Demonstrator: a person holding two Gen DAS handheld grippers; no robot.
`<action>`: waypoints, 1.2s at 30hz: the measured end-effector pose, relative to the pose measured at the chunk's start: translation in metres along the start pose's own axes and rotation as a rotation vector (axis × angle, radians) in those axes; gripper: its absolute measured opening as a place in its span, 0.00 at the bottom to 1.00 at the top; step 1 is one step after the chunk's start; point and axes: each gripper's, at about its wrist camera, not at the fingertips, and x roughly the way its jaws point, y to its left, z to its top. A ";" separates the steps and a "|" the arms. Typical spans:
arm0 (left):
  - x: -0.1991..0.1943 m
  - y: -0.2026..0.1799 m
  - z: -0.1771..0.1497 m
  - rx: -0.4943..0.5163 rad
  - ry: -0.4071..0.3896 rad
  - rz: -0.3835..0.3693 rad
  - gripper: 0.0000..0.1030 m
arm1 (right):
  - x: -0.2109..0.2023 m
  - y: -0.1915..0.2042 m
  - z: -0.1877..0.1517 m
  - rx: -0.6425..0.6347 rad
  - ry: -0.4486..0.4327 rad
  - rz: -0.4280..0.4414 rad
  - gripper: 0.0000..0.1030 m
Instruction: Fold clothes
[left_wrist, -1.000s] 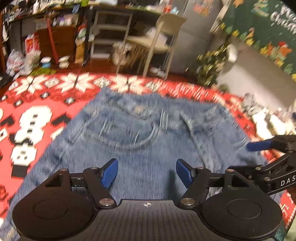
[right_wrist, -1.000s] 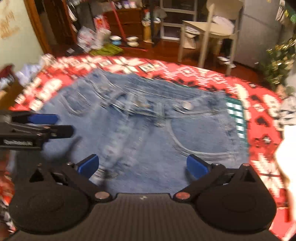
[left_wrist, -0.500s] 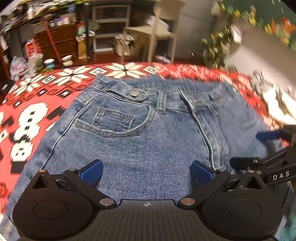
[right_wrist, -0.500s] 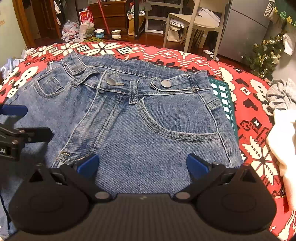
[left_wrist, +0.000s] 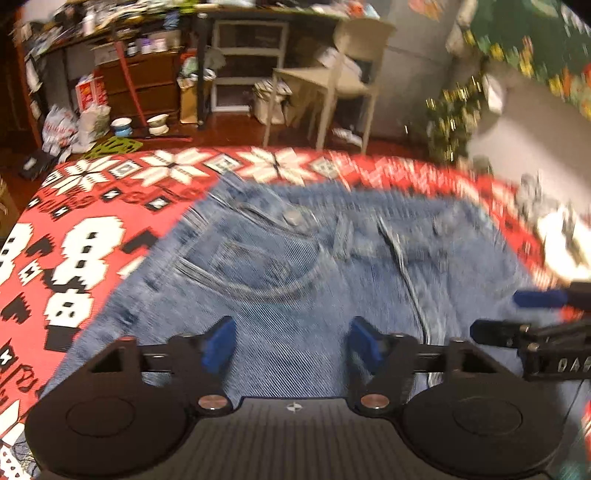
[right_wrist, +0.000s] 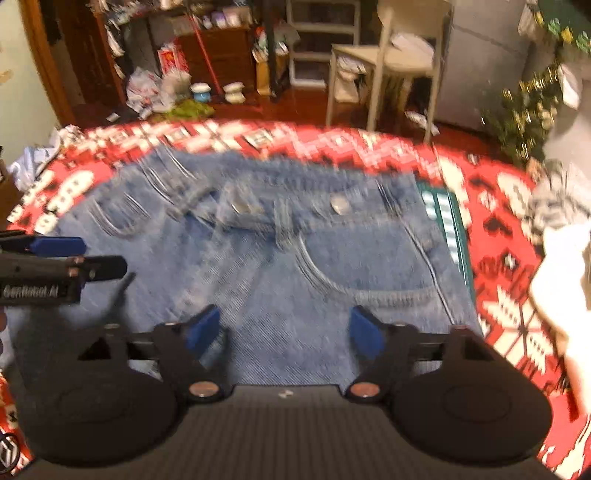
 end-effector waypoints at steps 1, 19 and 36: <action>-0.001 0.009 0.003 -0.047 0.001 -0.014 0.43 | -0.003 0.004 0.005 -0.010 -0.006 0.018 0.54; 0.005 0.126 0.012 -0.603 0.013 -0.096 0.03 | 0.088 0.117 0.145 0.032 0.070 0.302 0.01; 0.012 0.134 0.008 -0.605 -0.013 -0.006 0.01 | 0.168 0.119 0.184 0.111 0.106 0.261 0.02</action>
